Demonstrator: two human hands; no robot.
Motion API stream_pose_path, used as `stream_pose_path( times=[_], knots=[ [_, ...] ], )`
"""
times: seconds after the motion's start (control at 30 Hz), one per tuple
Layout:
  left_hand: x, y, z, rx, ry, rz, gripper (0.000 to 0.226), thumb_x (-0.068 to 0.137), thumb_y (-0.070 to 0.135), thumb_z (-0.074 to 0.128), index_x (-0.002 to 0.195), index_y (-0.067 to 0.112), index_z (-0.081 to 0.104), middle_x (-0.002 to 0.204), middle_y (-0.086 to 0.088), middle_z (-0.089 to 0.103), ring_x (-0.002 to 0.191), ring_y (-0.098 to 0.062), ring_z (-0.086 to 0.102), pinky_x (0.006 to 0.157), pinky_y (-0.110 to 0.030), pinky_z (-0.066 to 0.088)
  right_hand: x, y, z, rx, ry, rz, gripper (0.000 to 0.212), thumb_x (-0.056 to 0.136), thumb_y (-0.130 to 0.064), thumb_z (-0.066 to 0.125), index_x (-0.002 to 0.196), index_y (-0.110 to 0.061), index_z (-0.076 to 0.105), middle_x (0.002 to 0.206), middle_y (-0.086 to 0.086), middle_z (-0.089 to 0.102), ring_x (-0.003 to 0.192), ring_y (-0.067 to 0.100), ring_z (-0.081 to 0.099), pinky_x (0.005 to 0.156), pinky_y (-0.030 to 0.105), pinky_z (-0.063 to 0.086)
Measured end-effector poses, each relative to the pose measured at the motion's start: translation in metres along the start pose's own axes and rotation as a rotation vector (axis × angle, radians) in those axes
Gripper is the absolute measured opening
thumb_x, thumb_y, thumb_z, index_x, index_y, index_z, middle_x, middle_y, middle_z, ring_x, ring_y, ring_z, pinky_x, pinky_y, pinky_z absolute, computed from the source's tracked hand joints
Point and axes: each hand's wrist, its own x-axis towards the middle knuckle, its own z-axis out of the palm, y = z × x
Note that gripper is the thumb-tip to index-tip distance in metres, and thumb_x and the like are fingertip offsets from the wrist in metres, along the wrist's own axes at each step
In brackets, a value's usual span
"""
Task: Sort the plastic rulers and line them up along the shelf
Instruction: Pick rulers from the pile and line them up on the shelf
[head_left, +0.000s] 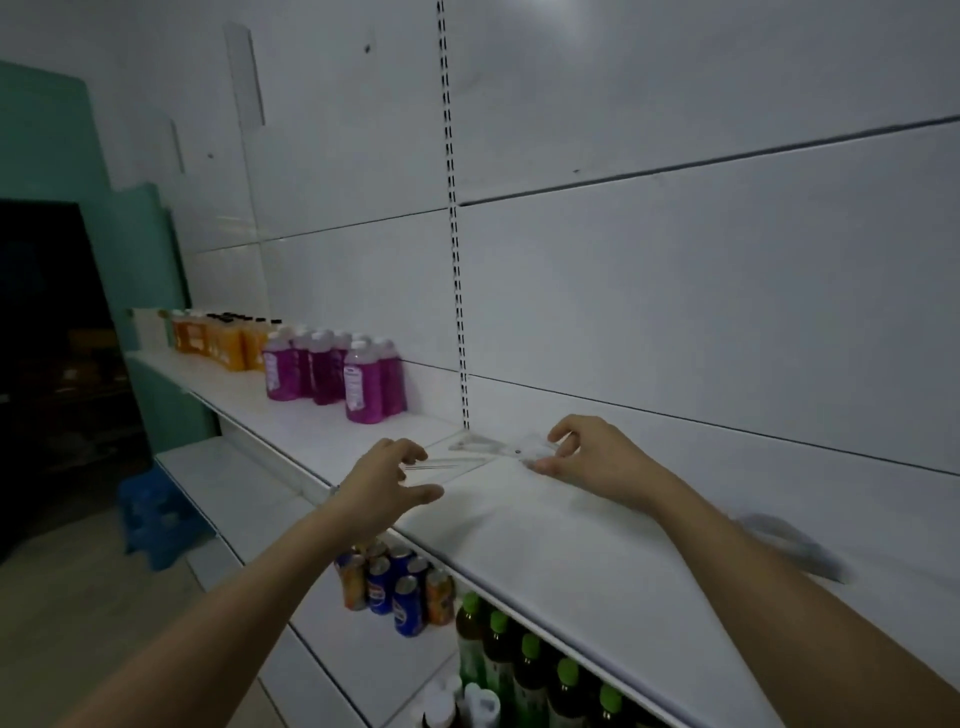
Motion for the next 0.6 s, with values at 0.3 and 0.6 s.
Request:
stream_pose_path(
  times=[0.3,0.6],
  knots=[
    [0.118,-0.064,0.021,0.017,-0.085,0.110,0.051,0.081,0.040,0.073,0.125,0.018,0.057,0.117,0.001,0.052,0.106,-0.014,0.050,0.089,-0.023,0.040,0.106,0.007,0.024,-0.002,0.073,0.094,0.039,0.080,-0.038,0.076,0.110,-0.021,0.058,0.095,-0.006,0.062,0.070,0.007,0.058,0.061,0.021,0.039],
    [0.240,-0.103,0.076,0.034,-0.284,0.329,0.052,0.079,0.046,0.072,0.122,0.020,0.060,0.121,-0.002,0.049,0.112,-0.017,0.047,0.095,-0.025,0.039,0.157,0.018,0.048,-0.078,0.226,0.302,0.039,0.082,-0.034,0.075,0.112,-0.015,0.059,0.099,0.005,0.065,0.073,0.015,0.064,0.069,0.025,0.051]
  ],
)
